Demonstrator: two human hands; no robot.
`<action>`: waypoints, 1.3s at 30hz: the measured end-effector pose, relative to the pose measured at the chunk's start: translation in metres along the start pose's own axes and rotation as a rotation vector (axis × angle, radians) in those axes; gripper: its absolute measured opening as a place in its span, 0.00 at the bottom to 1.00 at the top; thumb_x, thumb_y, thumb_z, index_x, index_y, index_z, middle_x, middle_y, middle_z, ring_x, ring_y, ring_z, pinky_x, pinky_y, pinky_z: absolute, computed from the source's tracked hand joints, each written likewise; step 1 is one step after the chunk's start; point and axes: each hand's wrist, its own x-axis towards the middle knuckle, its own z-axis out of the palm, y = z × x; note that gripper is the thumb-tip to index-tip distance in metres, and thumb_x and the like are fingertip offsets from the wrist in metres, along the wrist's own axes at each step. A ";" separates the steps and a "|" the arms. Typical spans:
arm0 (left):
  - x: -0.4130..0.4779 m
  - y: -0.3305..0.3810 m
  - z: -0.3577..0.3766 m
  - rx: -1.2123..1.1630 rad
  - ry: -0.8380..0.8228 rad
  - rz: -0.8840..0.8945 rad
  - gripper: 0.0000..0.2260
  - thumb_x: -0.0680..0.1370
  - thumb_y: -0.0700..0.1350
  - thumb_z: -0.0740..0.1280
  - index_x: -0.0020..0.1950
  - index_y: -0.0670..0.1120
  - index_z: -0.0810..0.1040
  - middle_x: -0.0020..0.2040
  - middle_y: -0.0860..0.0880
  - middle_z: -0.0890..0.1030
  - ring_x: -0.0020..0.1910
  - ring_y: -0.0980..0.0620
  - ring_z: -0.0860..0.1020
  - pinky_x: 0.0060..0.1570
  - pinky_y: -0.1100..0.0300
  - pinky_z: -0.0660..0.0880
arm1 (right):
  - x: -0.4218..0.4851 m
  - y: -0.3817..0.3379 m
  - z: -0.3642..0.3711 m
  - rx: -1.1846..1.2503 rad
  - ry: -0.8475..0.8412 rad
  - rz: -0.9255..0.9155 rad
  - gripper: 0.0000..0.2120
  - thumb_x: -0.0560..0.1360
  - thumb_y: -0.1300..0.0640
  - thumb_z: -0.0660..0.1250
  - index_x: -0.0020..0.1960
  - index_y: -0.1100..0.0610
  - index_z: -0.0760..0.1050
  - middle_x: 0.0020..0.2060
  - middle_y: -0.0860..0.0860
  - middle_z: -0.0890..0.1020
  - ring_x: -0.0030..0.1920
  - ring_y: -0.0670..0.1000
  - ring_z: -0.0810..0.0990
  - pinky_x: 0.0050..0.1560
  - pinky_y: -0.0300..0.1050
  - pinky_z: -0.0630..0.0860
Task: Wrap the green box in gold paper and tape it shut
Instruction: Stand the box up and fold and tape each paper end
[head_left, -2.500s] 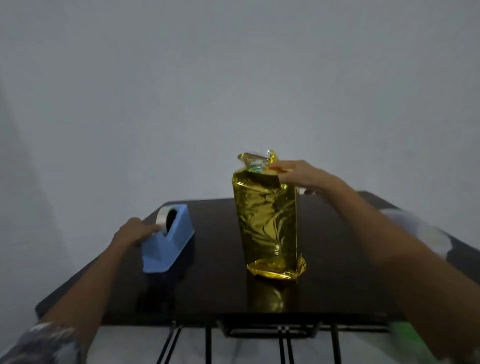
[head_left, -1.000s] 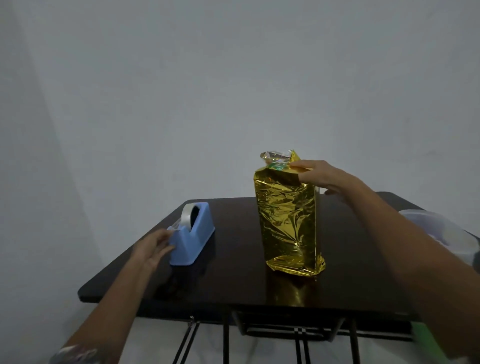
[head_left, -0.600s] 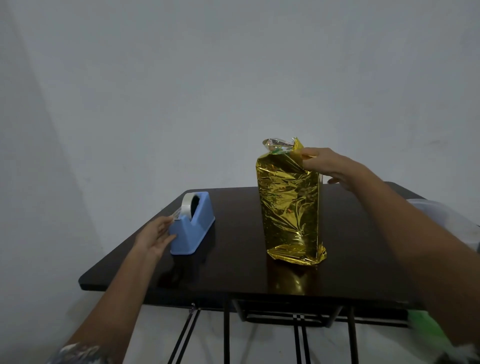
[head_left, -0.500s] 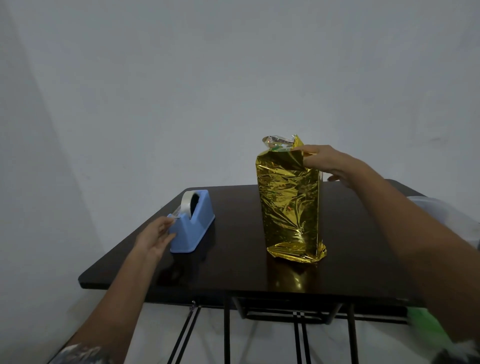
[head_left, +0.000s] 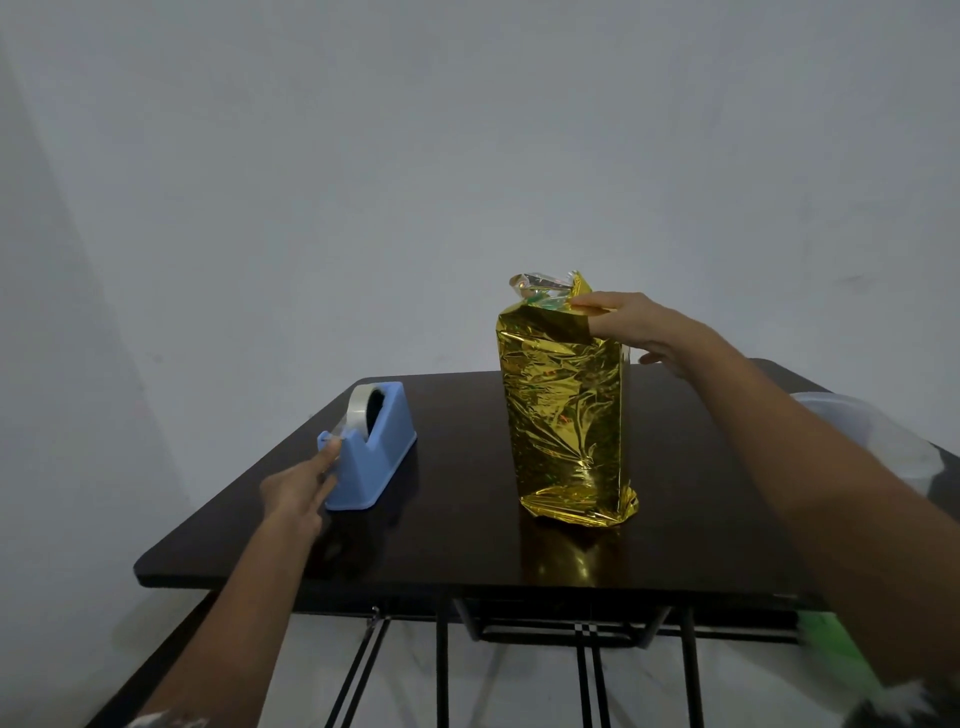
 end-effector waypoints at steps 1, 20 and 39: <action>0.001 0.000 0.001 -0.006 0.017 -0.004 0.15 0.70 0.41 0.76 0.51 0.36 0.77 0.52 0.41 0.78 0.44 0.50 0.79 0.43 0.61 0.76 | 0.001 0.000 0.000 -0.016 0.004 0.000 0.23 0.78 0.58 0.62 0.72 0.53 0.65 0.71 0.56 0.63 0.65 0.52 0.65 0.38 0.36 0.64; -0.112 0.081 0.063 -0.037 -0.339 0.563 0.03 0.73 0.44 0.73 0.40 0.49 0.80 0.42 0.53 0.82 0.48 0.58 0.81 0.53 0.59 0.78 | -0.002 0.002 0.011 -0.064 0.021 -0.080 0.31 0.69 0.52 0.74 0.70 0.55 0.69 0.66 0.57 0.68 0.63 0.54 0.71 0.60 0.42 0.70; -0.140 0.108 0.166 0.543 -0.774 1.001 0.07 0.72 0.42 0.73 0.49 0.50 0.84 0.43 0.56 0.84 0.44 0.61 0.82 0.47 0.63 0.78 | 0.003 0.012 0.019 -0.106 0.038 -0.116 0.40 0.62 0.37 0.74 0.70 0.46 0.65 0.67 0.51 0.62 0.67 0.55 0.66 0.67 0.58 0.66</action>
